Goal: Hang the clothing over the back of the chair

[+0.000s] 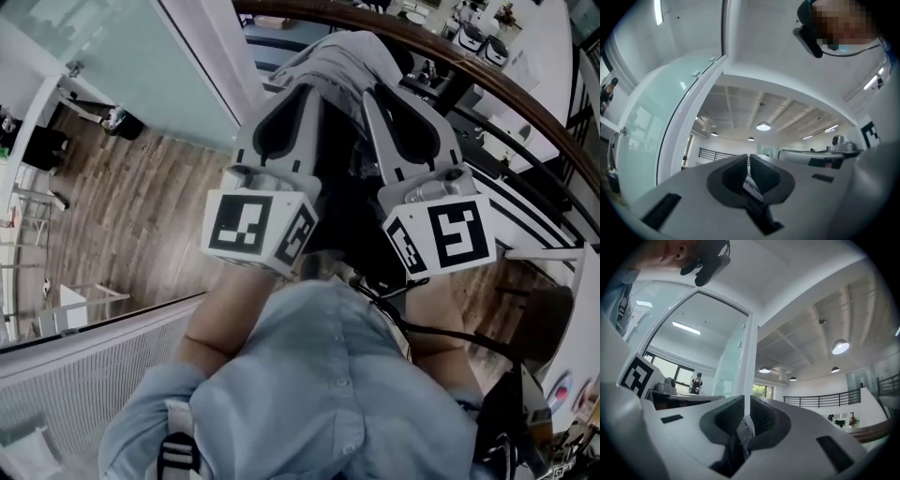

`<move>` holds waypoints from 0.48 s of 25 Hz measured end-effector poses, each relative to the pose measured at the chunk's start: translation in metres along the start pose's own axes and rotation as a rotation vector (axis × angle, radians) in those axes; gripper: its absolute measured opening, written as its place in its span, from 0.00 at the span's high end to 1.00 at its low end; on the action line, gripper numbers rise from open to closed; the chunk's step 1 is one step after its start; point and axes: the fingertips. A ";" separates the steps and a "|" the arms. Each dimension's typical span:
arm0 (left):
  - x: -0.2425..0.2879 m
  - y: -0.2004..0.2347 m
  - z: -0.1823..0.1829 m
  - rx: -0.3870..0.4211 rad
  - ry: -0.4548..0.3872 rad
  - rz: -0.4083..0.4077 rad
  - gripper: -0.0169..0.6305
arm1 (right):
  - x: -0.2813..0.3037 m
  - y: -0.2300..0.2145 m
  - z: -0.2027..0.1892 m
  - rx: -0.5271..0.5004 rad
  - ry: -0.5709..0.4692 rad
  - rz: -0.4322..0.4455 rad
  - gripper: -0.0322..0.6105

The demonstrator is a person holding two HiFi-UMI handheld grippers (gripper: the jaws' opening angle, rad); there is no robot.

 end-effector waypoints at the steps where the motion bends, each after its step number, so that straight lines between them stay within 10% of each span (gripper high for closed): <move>1: 0.003 -0.003 0.004 0.021 -0.008 0.003 0.93 | -0.001 0.001 0.003 -0.009 -0.008 -0.010 0.89; 12: 0.008 -0.007 0.012 0.153 -0.026 0.038 0.93 | 0.003 0.002 0.006 -0.049 -0.040 -0.053 0.92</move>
Point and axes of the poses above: the fingertips, and each gripper's own axes: x forward along the fingers, y to its left, z out of its top, and after that the axes turned 5 degrees about x, right-handed
